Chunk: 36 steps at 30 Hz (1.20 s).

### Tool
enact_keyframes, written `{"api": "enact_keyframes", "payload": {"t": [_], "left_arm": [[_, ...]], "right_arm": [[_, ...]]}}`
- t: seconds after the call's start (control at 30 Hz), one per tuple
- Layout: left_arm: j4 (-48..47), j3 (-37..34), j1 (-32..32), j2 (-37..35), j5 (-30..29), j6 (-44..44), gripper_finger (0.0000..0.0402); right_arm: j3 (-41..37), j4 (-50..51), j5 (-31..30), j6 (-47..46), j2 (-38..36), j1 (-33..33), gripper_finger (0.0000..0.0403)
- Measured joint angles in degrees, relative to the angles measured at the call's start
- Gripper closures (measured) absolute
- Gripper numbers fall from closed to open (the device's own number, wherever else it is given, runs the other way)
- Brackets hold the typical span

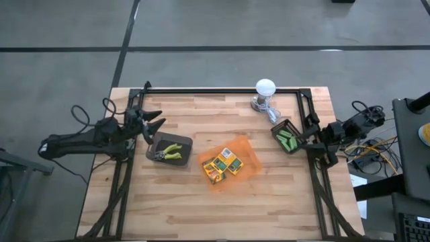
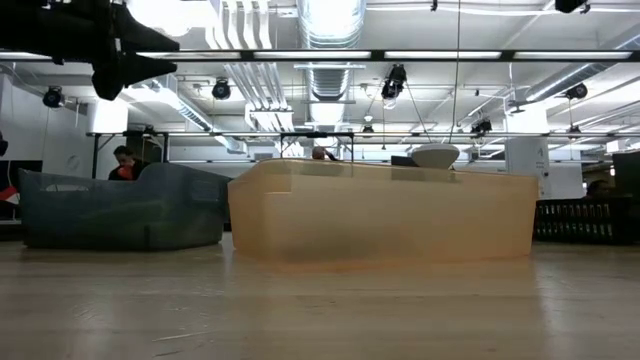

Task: Pick & Place School Supplies
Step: Return to Home Position

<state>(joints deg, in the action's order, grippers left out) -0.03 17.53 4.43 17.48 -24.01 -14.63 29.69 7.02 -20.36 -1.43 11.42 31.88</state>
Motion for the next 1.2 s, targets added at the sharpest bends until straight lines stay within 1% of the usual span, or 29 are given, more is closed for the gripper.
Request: {"api": "enact_keyframes", "payload": {"t": [0.17,0.27,0.33,0.4,0.53,0.63,0.7,0.9,1.2], "left_arm": [[0.03,-2.93,0.0,-3.08,-1.55,-0.53,0.0179],[0.02,-5.73,0.0,-5.46,-2.09,-3.28,0.0179],[0.04,-7.83,0.0,-7.28,-2.17,-5.3,0.0179],[0.03,-10.0,0.0,-8.87,-2.41,-7.85,0.0179],[0.6,-13.74,0.06,-12.19,-3.1,-11.86,0.0179],[2.02,-16.03,0.07,-14.28,-3.13,-13.0,0.0179],[3.07,-16.6,0.07,-15.36,-3.08,-13.03,0.0179],[3.06,-16.72,0.07,-15.06,-3.11,-9.37,0.0179],[2.64,-16.76,0.07,-11.65,-3.15,-9.4,0.0179]], "right_arm": [[-4.11,-0.81,1.23,-1.2,-7.13,0.0,0.0262],[-7.08,-2.7,1.33,-1.0,-11.31,0.0,0.0266],[-8.07,-4.77,1.07,-0.23,-11.35,-0.02,0.0266],[-8.87,-4.62,1.88,-0.41,-11.27,0.0,0.0264],[-11.08,-5.02,0.1,-3.06,-11.37,0.0,0.0261],[-12.03,-5.82,-1.03,-4.48,-10.98,-0.02,0.0263],[-12.98,-5.9,-0.7,-4.27,-11.21,-0.01,0.0266],[-16.74,-6.64,-0.66,-4.59,-11.37,0.0,0.0271],[-27.93,-22.82,-1.05,-2.69,-11.37,0.0,0.0261]]}}
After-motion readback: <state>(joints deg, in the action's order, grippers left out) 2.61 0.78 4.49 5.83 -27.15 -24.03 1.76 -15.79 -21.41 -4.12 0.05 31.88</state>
